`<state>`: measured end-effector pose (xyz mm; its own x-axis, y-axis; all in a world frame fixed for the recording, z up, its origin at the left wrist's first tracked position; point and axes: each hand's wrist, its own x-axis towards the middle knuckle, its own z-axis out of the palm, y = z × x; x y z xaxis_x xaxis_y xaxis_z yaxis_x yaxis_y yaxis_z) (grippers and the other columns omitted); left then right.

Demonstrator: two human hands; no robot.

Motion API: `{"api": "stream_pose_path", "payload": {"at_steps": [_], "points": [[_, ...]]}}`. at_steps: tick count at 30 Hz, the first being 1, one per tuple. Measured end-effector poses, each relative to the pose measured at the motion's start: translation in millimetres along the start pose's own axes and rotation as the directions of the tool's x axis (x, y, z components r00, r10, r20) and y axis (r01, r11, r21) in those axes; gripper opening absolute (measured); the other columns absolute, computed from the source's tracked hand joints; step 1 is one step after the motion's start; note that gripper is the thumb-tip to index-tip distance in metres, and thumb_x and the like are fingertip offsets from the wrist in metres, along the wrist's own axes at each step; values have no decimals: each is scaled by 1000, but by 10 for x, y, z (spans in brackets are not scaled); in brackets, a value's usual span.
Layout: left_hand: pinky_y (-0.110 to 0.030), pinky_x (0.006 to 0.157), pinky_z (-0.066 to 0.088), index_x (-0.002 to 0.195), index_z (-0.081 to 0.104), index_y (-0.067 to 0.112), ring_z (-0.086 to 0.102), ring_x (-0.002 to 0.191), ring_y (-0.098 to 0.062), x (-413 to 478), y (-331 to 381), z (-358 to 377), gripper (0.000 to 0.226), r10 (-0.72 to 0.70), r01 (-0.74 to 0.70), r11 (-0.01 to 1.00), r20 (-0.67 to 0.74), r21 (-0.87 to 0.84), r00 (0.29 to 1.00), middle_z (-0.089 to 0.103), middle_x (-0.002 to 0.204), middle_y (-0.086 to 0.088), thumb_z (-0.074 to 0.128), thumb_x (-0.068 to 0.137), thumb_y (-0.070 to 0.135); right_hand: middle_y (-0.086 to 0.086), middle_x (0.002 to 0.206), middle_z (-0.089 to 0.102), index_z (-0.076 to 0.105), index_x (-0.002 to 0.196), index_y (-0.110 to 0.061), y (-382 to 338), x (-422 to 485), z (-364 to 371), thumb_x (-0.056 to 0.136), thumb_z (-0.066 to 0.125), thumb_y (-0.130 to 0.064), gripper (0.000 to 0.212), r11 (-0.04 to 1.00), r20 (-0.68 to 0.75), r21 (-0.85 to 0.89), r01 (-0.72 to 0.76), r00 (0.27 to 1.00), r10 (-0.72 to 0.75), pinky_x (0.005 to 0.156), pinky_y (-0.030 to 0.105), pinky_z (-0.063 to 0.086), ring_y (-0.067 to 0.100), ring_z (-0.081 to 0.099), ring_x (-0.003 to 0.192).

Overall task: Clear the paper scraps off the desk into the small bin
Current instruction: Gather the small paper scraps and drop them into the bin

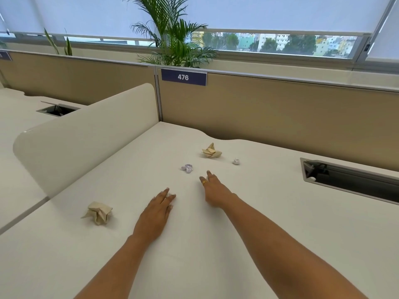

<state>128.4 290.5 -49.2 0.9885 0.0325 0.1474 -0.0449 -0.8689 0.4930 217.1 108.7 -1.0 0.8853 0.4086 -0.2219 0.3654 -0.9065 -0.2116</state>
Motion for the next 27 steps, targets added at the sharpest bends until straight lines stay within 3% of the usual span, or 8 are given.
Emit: {"api": "stream_pose_path", "payload": {"at_steps": [4, 6, 10, 13, 16, 23, 27], "points": [[-26, 111, 30, 132, 50, 20, 37, 136, -13, -35, 19, 4, 36, -22, 20, 999, -67, -38, 998, 36, 149, 4, 39, 98, 17, 12, 159, -2, 8, 150, -8, 5, -29, 70, 95, 29, 4, 60, 999, 12, -48, 13, 1000, -12, 119, 41, 21, 24, 1, 148], [-26, 108, 32, 130, 51, 18, 41, 132, -15, -39, 30, 5, 34, -36, 33, 998, -75, -47, 997, 42, 145, 2, 38, 98, 18, 13, 156, 15, 19, 147, -4, 6, -99, 117, 94, 29, 4, 54, 999, -33, -38, 29, 999, -30, 115, 40, 28, 27, 14, 145], [-25, 93, 39, 122, 57, 12, 52, 120, -22, -90, 81, 3, 31, -52, 44, 995, -91, -88, 995, 55, 129, 1, 42, 96, 21, 13, 130, 47, 47, 123, -2, 40, -323, 182, 91, 33, 7, 37, 997, -159, -43, 64, 985, -70, 97, 39, 44, 28, 42, 122], [-20, 82, 42, 104, 66, 3, 63, 97, -23, -181, 160, -9, 19, -23, 4, 996, -218, -87, 976, 65, 107, -4, 54, 91, 8, 13, 110, 52, 50, 97, -10, 102, -523, 213, 88, 35, 6, 24, 990, -178, -90, 105, 977, -120, 85, 36, 43, 23, 46, 106], [-21, 79, 43, 100, 69, 0, 65, 88, -25, -274, 254, -19, 18, -34, 7, 994, -256, -106, 966, 66, 100, -10, 59, 86, 0, 8, 90, 40, 41, 84, -14, 148, -730, 205, 84, 37, 7, 21, 985, -186, -125, 122, 972, -144, 71, 31, 32, 17, 36, 87], [-24, 75, 44, 86, 72, -2, 66, 82, -29, -485, 570, 22, 13, -67, 17, 982, -266, -187, 962, 69, 90, -15, 65, 77, -7, 8, 88, 42, 43, 84, -11, 300, -1176, 214, 80, 39, 11, 23, 987, -201, -147, 68, 975, -97, 69, 32, 34, 19, 38, 85], [-28, 74, 46, 82, 71, 2, 65, 81, -26, -571, 794, 44, 9, -85, 19, 965, -245, -262, 966, 70, 88, -11, 67, 76, -4, 15, 111, 57, 53, 112, 0, 442, -1439, 203, 81, 40, 13, 36, 995, -253, -97, 19, 967, -44, 88, 39, 47, 29, 51, 106]]}}
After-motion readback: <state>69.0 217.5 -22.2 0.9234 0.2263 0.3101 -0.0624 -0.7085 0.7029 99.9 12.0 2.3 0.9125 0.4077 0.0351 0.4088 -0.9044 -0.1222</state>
